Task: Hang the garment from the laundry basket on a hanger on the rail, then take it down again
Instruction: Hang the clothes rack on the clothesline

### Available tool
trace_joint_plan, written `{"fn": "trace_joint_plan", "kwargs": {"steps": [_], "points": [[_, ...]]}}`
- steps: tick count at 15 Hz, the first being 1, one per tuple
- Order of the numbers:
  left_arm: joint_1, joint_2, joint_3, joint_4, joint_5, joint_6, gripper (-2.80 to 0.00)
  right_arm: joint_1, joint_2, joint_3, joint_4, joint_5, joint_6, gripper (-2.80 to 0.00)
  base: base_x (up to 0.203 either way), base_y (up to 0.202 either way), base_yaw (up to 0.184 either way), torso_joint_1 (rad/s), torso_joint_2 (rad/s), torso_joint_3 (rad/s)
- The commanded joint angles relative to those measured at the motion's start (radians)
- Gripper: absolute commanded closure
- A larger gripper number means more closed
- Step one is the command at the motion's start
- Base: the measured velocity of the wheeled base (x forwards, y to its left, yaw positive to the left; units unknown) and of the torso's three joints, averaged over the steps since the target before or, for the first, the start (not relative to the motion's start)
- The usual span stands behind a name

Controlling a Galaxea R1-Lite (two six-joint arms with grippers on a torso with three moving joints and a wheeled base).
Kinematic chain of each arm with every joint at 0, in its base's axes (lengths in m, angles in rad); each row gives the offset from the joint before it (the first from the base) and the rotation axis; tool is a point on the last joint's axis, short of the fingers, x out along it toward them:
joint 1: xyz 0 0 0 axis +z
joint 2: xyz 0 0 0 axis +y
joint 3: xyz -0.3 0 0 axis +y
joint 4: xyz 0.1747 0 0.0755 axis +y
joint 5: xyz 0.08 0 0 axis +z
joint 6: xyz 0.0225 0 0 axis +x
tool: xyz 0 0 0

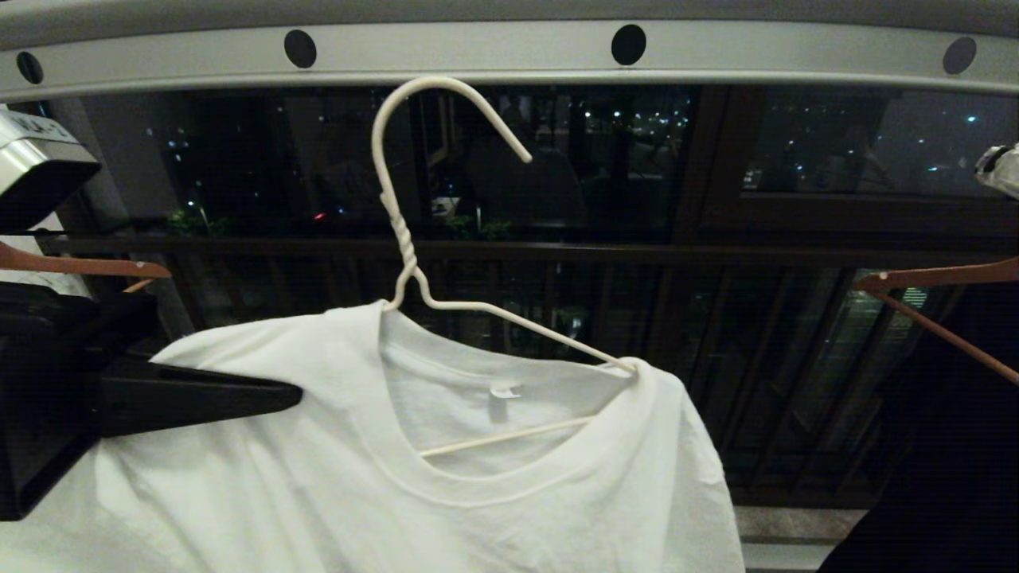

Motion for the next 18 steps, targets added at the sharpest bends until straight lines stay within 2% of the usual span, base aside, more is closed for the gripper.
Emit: {"fn": "trace_joint_plan", "kwargs": {"steps": [1,5,8,11,18], "points": [[0.081,-0.033,0.012,0.001,-0.005,-0.029,0.00,0.000,0.000,0.000,-0.004,0.004,0.002,0.00,0.000,0.000,0.000,0.000,0.00,0.000],[0.081,-0.040,0.040,-0.059,-0.005,-0.042,0.00,0.000,0.006,0.000,-0.004,0.004,0.002,0.00,0.000,0.000,0.000,0.000,0.00,0.000],[0.081,-0.069,0.042,-0.062,-0.005,-0.063,0.00,0.000,0.007,0.000,-0.004,0.004,0.002,0.00,0.000,0.000,0.000,0.000,0.00,0.000],[0.038,-0.052,0.037,-0.064,-0.007,-0.079,0.00,0.000,0.005,-0.004,-0.004,0.002,0.002,0.00,0.000,0.000,0.000,0.000,0.00,0.000],[0.039,-0.087,0.038,-0.064,-0.002,-0.093,0.00,-0.001,0.021,-0.010,-0.004,0.001,0.005,0.00,0.000,0.000,0.000,0.000,0.00,0.000]]}}
